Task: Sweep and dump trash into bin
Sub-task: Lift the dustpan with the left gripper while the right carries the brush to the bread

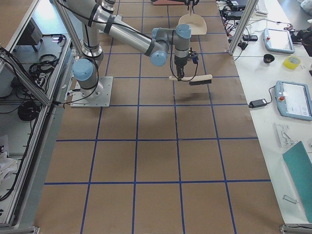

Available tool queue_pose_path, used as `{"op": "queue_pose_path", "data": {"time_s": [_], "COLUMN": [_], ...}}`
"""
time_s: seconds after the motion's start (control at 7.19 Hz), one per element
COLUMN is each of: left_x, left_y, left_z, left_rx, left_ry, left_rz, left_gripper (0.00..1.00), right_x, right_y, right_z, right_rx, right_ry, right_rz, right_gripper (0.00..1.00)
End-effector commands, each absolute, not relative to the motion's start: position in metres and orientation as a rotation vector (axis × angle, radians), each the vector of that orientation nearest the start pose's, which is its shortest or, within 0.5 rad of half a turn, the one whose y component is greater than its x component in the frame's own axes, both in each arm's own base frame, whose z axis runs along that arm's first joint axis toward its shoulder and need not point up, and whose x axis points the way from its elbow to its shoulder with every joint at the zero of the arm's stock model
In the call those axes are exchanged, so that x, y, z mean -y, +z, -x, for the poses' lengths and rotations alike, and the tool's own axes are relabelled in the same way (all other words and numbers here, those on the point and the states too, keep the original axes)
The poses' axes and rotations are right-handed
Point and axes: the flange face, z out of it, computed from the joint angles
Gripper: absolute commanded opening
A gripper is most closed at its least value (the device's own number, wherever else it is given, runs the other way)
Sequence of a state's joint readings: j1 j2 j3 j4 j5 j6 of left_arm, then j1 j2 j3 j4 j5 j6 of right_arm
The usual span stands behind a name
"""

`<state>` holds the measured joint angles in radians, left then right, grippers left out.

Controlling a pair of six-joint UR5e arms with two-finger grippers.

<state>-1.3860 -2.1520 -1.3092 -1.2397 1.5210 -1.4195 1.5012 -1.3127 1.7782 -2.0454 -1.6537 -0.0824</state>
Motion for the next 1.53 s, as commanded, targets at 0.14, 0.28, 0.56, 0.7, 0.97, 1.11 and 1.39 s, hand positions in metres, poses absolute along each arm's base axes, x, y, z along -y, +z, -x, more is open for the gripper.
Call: {"op": "queue_pose_path", "data": {"time_s": [0.14, 0.28, 0.56, 0.7, 0.97, 1.11, 1.39], "left_x": [0.722, 0.720, 0.714, 0.712, 0.707, 0.704, 0.701], "left_y": [0.280, 0.279, 0.275, 0.274, 0.272, 0.272, 0.271], "left_z": [0.078, 0.091, 0.118, 0.129, 0.147, 0.159, 0.173], "left_rx": [-2.145, -2.159, -2.166, -2.176, -2.168, -2.163, -2.159], "left_ry": [-0.079, -0.099, -0.120, -0.121, -0.125, -0.133, -0.151], "left_rz": [2.258, 2.232, 2.191, 2.178, 2.179, 2.181, 2.170], "left_gripper": [0.00, 0.00, 0.00, 0.00, 0.00, 0.00, 0.00], "right_x": [0.552, 0.547, 0.531, 0.537, 0.556, 0.545, 0.535], "right_y": [0.286, 0.284, 0.288, 0.284, 0.272, 0.272, 0.265], "right_z": [-0.177, -0.194, -0.249, -0.254, -0.271, -0.305, -0.317], "right_rx": [-3.117, -3.118, -3.079, -3.075, -3.076, -3.086, -3.083], "right_ry": [0.210, 0.214, 0.181, 0.147, 0.119, 0.092, 0.125], "right_rz": [-0.197, -0.228, -0.233, -0.231, -0.181, -0.119, -0.119], "right_gripper": [0.00, 0.00, 0.00, 0.00, 0.00, 0.00, 0.00]}}
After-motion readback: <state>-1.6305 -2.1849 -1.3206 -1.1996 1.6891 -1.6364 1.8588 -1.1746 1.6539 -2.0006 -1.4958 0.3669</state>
